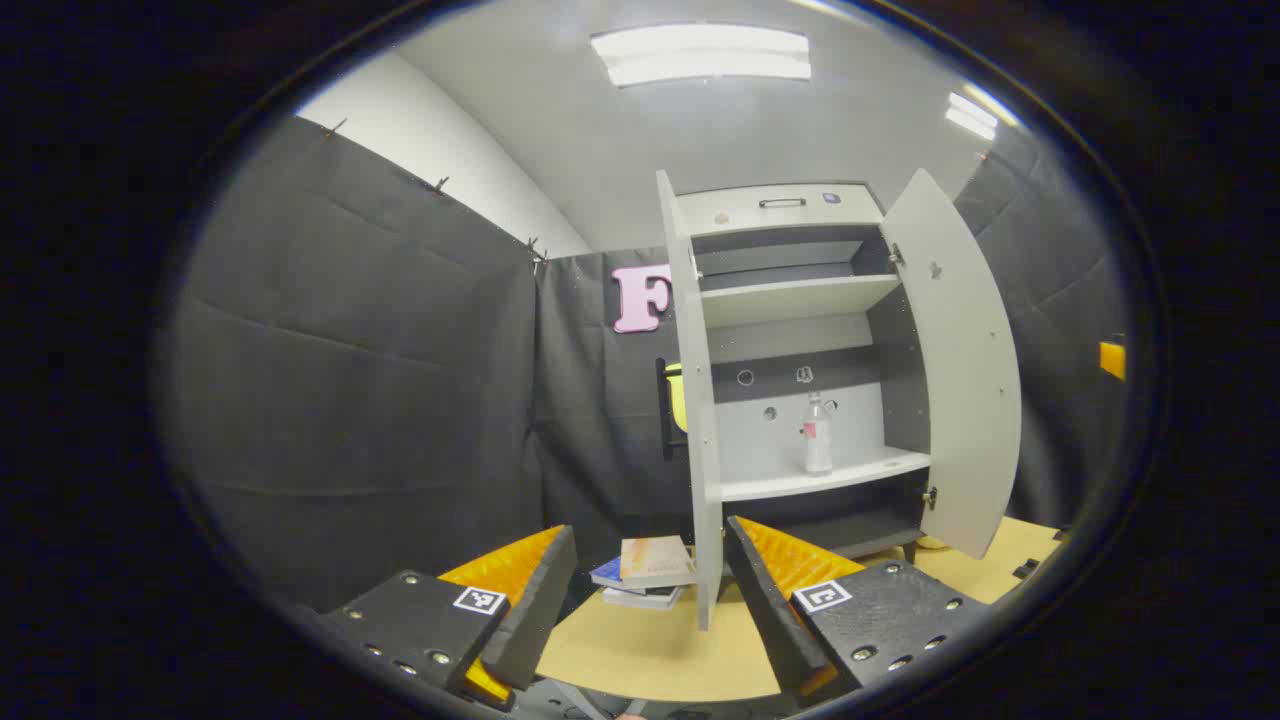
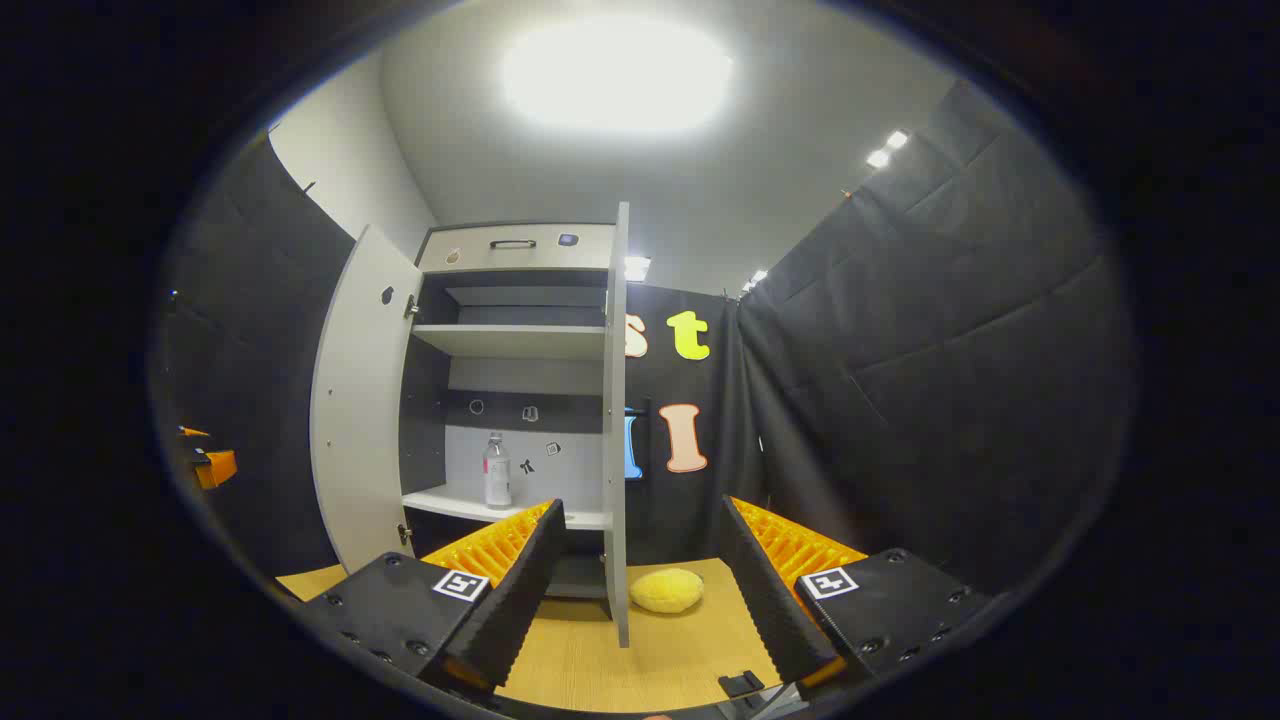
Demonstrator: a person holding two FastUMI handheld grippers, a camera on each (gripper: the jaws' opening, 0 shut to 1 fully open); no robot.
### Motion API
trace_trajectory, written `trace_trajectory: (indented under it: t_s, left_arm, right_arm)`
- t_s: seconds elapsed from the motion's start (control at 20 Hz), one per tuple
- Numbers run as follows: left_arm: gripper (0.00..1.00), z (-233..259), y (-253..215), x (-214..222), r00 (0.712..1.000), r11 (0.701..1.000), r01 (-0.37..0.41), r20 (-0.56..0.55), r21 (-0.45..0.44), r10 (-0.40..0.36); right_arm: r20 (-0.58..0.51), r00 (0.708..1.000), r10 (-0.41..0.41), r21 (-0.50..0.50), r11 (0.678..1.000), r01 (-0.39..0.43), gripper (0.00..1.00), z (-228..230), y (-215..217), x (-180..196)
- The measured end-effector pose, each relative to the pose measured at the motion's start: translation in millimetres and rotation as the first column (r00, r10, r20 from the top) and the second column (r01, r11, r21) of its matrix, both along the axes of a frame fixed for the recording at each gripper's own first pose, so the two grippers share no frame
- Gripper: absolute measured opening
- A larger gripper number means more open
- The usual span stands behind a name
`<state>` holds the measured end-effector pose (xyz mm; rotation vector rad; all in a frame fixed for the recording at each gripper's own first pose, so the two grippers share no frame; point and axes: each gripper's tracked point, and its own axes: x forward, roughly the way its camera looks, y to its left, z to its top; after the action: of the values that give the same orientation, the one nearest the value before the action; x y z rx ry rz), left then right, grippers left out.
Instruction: Grasp the bottle in the cabinet with the left hand and place it on the coaster, then close the right door with the right hand and the left door with the left hand.
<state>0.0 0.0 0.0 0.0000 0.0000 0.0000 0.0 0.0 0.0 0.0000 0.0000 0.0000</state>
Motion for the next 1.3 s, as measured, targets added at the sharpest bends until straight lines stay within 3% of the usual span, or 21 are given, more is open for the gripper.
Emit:
trace_trajectory:
  t_s: [0.4,0.45,0.5,0.55,0.7,0.75,0.8,0.85,1.15,1.2,1.3]
  left_arm:
    - [0.95,7.5,4.4,7.6,1.0,1.0,-0.023,0.001,-0.004,0.023]
    - [0.88,8.1,6.1,7.8,1.0,1.0,-0.027,0.004,-0.004,0.027]
    - [0.95,9.9,5.6,8.0,1.0,1.0,-0.027,0.005,-0.005,0.027]
    - [0.88,10.1,4.1,7.6,1.0,1.0,-0.027,0.005,-0.009,0.027]
    - [0.88,10.9,2.7,10.0,1.0,1.0,-0.028,0.003,-0.012,0.028]
    - [0.95,11.8,2.2,10.4,1.0,1.0,-0.029,0.006,-0.011,0.029]
    - [0.88,12.2,1.3,12.1,1.0,1.0,-0.029,0.007,-0.011,0.029]
    - [0.95,11.5,-1.1,11.5,1.0,1.0,-0.026,0.006,-0.012,0.026]
    - [0.96,18.4,-26.2,26.4,1.0,0.999,-0.01,0.018,-0.03,0.011]
    - [0.96,21.6,-35.0,32.0,1.0,0.999,0.001,0.022,-0.039,0.0]
    - [0.95,27.0,-55.4,42.9,0.999,0.999,0.024,0.027,-0.048,-0.023]
  right_arm:
    - [0.007,1.0,0.024,-0.008,1.0,-0.024,0.97,2.0,5.9,17.5]
    - [0.01,1.0,0.027,-0.007,1.0,-0.027,0.97,3.9,6.7,20.1]
    - [0.012,1.0,0.029,-0.006,1.0,-0.029,0.97,3.6,7.2,22.2]
    - [0.01,1.0,0.029,-0.006,1.0,-0.029,0.97,3.2,7.1,24.1]
    - [0.001,1.0,0.031,-0.006,0.999,-0.031,0.97,-0.8,5.8,27.0]
    - [0.0,1.0,0.031,-0.007,1.0,-0.031,0.97,-1.1,5.8,28.1]
    - [-0.001,1.0,0.031,-0.007,1.0,-0.031,0.97,-2.2,5.9,28.8]
    - [-0.003,0.999,0.032,-0.007,0.999,-0.032,0.97,-3.4,5.6,29.5]
    - [-0.007,1.0,0.028,-0.015,0.999,-0.028,0.97,-13.1,-5.1,39.7]
    - [-0.003,1.0,0.024,-0.008,1.0,-0.024,0.94,-14.7,-9.5,42.4]
    - [-0.005,1.0,0.017,-0.001,1.0,-0.017,0.97,-20.4,-18.5,48.9]
